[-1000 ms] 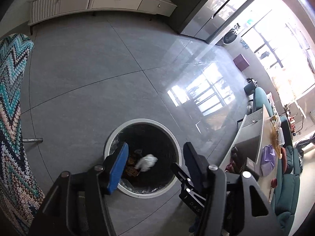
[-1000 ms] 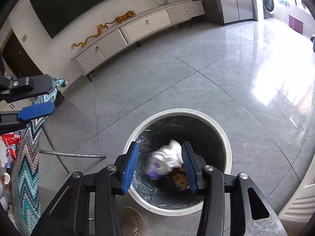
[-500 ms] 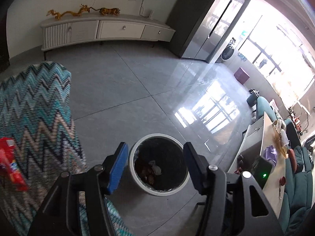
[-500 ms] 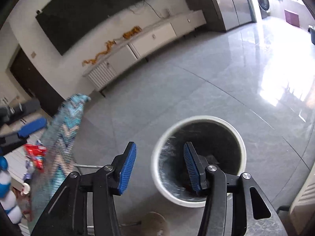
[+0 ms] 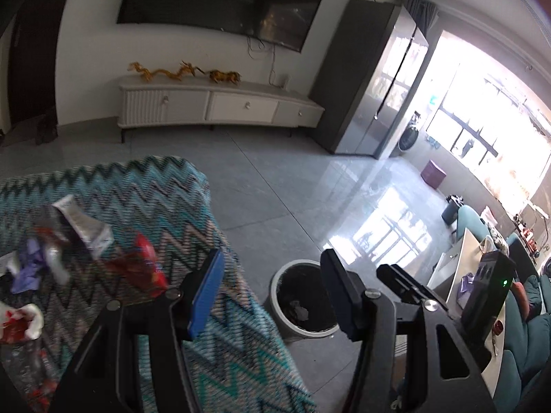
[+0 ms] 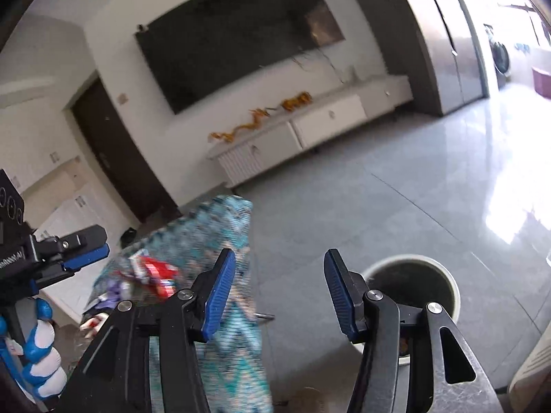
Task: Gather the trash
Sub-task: 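Return to blanket and grasp clear plastic bag with left tool, then grasp red snack bag with right tool while left tool holds plastic, then carry both items to the bin and open both tools over it, then move both tools back toward the trash on the blanket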
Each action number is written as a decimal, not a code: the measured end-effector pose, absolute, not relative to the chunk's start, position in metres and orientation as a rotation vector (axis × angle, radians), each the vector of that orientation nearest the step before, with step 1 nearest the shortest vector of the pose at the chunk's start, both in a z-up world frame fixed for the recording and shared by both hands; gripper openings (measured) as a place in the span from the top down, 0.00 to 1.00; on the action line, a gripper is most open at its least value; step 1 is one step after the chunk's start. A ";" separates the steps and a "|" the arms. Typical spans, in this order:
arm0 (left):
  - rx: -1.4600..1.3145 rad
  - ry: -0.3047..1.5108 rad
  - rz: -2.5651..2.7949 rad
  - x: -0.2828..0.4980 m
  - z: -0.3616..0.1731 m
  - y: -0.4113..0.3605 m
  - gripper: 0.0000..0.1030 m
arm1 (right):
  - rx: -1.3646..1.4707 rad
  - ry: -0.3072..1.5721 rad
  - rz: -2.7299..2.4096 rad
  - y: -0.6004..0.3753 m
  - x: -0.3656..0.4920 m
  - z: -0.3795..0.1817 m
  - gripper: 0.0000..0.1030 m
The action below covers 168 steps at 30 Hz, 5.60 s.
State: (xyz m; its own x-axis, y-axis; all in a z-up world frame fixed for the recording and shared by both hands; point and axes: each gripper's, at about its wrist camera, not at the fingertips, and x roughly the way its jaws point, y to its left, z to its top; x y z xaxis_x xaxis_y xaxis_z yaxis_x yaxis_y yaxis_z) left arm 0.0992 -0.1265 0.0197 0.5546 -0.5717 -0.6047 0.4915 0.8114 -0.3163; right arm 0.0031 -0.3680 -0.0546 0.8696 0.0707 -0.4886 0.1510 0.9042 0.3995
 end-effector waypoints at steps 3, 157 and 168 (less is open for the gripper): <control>-0.118 0.714 -0.582 0.081 0.031 -0.080 0.45 | 0.415 0.493 -0.001 -0.341 -0.005 -0.037 0.46; 0.007 1.237 -0.882 0.228 -0.184 -0.360 0.42 | 0.349 1.025 -0.447 -0.473 0.108 -0.270 0.61; -0.151 0.984 -0.662 0.238 -0.084 -0.169 0.42 | 0.172 0.903 -0.299 -0.360 0.158 -0.178 0.52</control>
State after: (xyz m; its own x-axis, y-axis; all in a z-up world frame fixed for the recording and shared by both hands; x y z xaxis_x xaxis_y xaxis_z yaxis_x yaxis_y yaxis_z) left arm 0.2379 -0.1694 -0.0840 0.3767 -0.5810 -0.7215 0.4488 0.7958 -0.4065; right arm 0.1575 -0.3605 -0.1775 0.5817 -0.1829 -0.7926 0.3263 0.9450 0.0214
